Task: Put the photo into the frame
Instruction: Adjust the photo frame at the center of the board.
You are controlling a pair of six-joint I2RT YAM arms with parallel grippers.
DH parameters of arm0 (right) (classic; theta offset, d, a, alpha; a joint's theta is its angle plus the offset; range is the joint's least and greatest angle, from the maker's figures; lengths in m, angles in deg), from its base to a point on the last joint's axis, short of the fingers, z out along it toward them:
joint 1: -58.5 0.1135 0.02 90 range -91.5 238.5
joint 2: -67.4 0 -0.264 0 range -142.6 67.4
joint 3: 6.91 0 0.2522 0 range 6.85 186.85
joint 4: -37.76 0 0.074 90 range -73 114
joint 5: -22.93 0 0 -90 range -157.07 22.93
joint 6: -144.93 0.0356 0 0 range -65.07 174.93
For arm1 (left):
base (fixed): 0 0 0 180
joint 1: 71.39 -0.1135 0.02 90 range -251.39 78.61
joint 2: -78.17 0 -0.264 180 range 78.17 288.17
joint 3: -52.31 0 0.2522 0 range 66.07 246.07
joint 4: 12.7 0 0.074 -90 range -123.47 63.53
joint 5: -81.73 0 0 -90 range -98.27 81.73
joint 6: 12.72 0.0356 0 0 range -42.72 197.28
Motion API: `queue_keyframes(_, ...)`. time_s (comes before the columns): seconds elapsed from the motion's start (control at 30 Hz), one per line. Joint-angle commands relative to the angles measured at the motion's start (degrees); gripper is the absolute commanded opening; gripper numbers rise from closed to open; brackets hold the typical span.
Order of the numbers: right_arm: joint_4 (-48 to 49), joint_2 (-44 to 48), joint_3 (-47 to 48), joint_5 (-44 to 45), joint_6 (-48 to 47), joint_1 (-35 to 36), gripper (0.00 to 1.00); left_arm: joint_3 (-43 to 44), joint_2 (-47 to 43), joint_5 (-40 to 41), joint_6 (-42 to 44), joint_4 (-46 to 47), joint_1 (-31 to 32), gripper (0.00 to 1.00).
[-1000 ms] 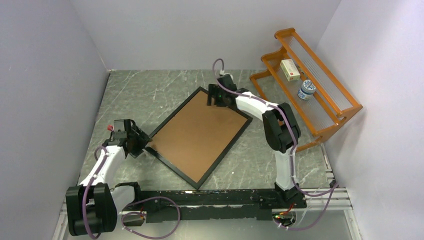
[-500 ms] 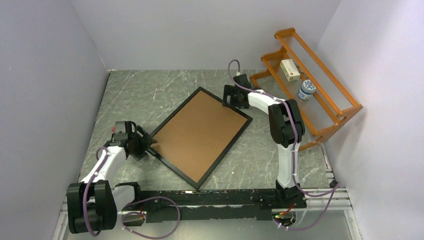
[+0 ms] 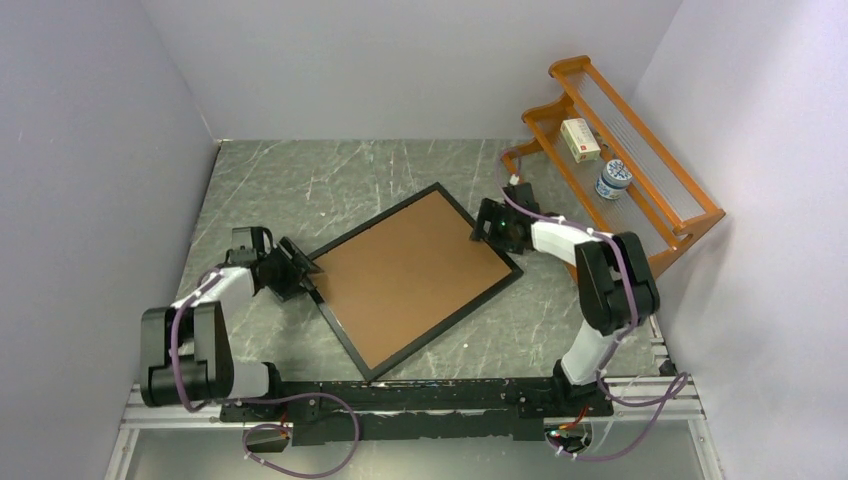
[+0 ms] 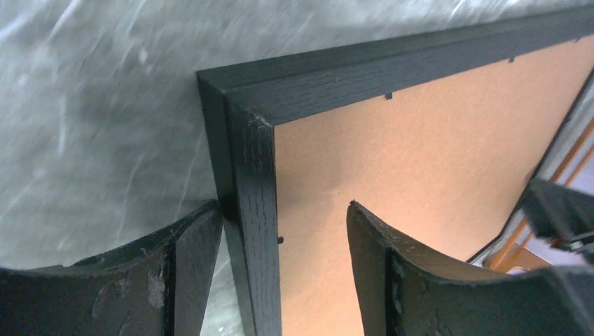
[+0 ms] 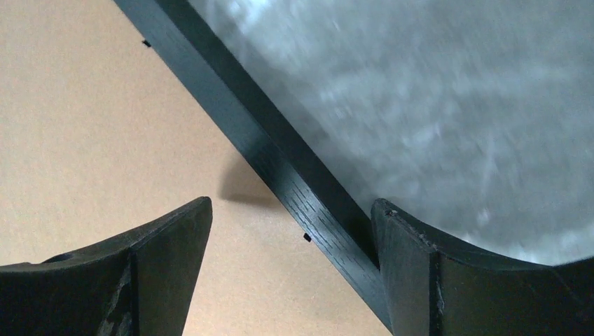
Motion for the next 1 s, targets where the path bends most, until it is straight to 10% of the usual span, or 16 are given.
queue_keyframes(0.0, -0.4, 6.9, -8.8, -7.5, 8.3, 2.6, 0.86, 3.2, 6.3, -11.5, -0.4, 11.1, 1.1, 0.69)
queue_keyframes(0.23, -0.2, 14.7, -15.2, -2.1, 9.0, 5.3, 0.88, 7.3, 12.5, -9.5, -3.9, 15.6, 1.1, 0.67)
queue_keyframes(0.6, -4.0, 23.7, -7.4, 9.9, 3.7, 15.2, 0.91, 4.0, -7.5, 12.1, -2.9, -0.9, 1.1, 0.80)
queue_keyframes(0.97, 23.6, 1.1, 2.3, -20.5, 21.3, 32.8, 0.37, -3.3, -12.1, 7.1, -6.4, -3.5, 1.1, 0.38)
